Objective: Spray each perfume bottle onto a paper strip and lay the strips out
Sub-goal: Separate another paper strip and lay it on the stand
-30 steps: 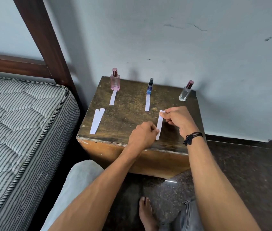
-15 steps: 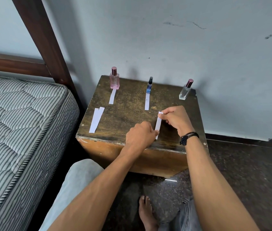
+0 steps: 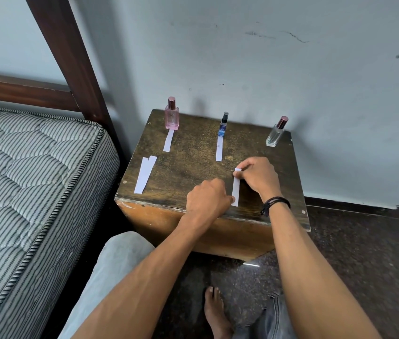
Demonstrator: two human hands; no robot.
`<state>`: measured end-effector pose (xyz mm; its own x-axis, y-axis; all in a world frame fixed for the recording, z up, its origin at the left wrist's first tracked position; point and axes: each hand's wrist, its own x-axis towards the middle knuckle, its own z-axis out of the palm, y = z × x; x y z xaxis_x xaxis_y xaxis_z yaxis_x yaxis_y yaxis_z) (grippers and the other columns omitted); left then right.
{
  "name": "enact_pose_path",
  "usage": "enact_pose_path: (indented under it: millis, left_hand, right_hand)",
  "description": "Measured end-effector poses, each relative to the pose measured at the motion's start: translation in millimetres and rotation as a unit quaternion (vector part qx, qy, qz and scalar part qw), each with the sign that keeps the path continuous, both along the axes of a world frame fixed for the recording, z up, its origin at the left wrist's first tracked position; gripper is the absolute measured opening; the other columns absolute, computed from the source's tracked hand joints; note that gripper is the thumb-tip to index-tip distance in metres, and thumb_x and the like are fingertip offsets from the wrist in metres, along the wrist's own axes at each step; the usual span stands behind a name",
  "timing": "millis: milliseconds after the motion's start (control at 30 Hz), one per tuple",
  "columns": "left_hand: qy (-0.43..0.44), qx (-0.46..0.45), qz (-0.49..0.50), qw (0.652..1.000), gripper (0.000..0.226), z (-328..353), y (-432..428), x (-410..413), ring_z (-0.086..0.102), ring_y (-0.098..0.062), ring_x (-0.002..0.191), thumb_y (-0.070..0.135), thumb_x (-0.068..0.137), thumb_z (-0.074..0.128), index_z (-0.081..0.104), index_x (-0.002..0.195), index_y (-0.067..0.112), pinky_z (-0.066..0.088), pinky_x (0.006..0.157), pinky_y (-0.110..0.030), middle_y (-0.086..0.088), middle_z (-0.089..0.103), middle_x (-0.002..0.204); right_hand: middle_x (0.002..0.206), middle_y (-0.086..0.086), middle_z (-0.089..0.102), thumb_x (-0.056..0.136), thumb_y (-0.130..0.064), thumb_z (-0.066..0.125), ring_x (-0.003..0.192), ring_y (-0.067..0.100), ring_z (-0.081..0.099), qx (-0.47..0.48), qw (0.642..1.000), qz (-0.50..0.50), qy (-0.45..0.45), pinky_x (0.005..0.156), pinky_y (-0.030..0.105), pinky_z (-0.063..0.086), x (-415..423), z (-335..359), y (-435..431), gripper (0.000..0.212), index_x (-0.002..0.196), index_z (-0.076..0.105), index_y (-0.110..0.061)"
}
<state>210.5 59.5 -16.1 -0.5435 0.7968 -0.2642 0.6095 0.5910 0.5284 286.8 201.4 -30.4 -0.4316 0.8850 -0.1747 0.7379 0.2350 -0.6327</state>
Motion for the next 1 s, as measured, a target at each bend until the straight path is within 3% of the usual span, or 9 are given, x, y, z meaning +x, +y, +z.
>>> enact_pose_path:
  millis: [100,200,300,433,633,767,900,1000]
  left_hand:
    - [-0.027,0.002,0.01,1.0,0.027,1,0,-2,0.065,-0.032,0.1,0.046,0.09,0.067,0.061,0.088,0.02,0.054,0.088,-0.043,-0.008,0.07,0.104]
    - [-0.059,0.007,0.026,0.998,0.028,1,1,-6,0.065,-0.029,0.1,0.048,0.09,0.066,0.054,0.077,0.027,0.053,0.087,-0.041,-0.004,0.069,0.102]
    - [-0.08,0.012,0.037,0.996,0.029,-2,2,-10,0.064,-0.027,0.099,0.051,0.091,0.064,0.054,0.076,0.029,0.051,0.083,-0.038,-0.002,0.067,0.1]
    - [-0.094,0.028,0.048,0.994,0.03,-4,3,-15,0.065,-0.027,0.095,0.052,0.089,0.065,0.057,0.075,0.027,0.053,0.085,-0.04,-0.001,0.069,0.098]
    - [-0.125,0.046,0.053,0.99,0.017,-5,6,-20,0.066,-0.028,0.098,0.041,0.097,0.056,0.062,0.089,0.027,0.054,0.091,-0.045,-0.004,0.071,0.099]
    - [-0.136,0.068,0.051,0.987,0.014,-5,7,-21,0.067,-0.027,0.098,0.031,0.101,0.052,0.065,0.097,0.027,0.053,0.093,-0.044,-0.004,0.072,0.097]
    - [-0.134,0.158,0.057,0.977,0.012,-5,6,-20,0.066,-0.017,0.088,0.027,0.1,0.054,0.065,0.096,0.028,0.054,0.082,-0.038,0.005,0.069,0.086]
    - [-0.143,0.226,0.06,0.962,0.009,-5,8,-18,0.062,-0.01,0.079,0.024,0.099,0.057,0.066,0.096,0.027,0.051,0.073,-0.03,0.01,0.066,0.082]
  right_hand:
    - [0.099,-0.006,0.073,0.084,-0.03,0.084,0.091,0.019,0.068,0.008,1.0,-0.004,0.005,0.076,0.033,0.049,1,0,0,0.013,0.091,0.073,-0.029]
    - [0.099,-0.004,0.074,0.084,-0.031,0.085,0.091,0.019,0.069,-0.006,1.0,-0.011,0.022,0.081,0.037,0.055,1,1,3,0.015,0.09,0.071,-0.03]
    - [0.092,-0.003,0.076,0.084,-0.027,0.083,0.087,0.018,0.071,-0.04,0.996,-0.034,0.068,0.089,0.047,0.058,4,2,8,0.014,0.083,0.07,-0.03]
    - [0.077,-0.004,0.075,0.086,-0.024,0.08,0.074,0.015,0.07,-0.048,0.989,-0.073,0.115,0.089,0.048,0.06,9,3,15,0.011,0.079,0.073,-0.027]
    - [0.08,0.001,0.074,0.091,-0.02,0.076,0.075,0.014,0.069,-0.062,0.967,-0.139,0.206,0.079,0.034,0.061,16,-2,20,0.006,0.085,0.073,-0.02]
    - [0.086,0.001,0.074,0.091,-0.018,0.076,0.077,0.014,0.069,-0.022,0.944,-0.187,0.272,0.079,0.033,0.062,13,-10,25,0.003,0.09,0.074,-0.017]
    - [0.099,0.0,0.071,0.09,-0.019,0.076,0.083,0.006,0.063,0.053,0.929,-0.223,0.289,0.082,0.031,0.058,5,-19,35,0.008,0.094,0.07,-0.016]
    - [0.102,-0.002,0.063,0.086,-0.02,0.079,0.088,0.014,0.062,0.088,0.913,-0.25,0.31,0.088,0.042,0.056,0,-22,47,0.02,0.095,0.061,-0.018]
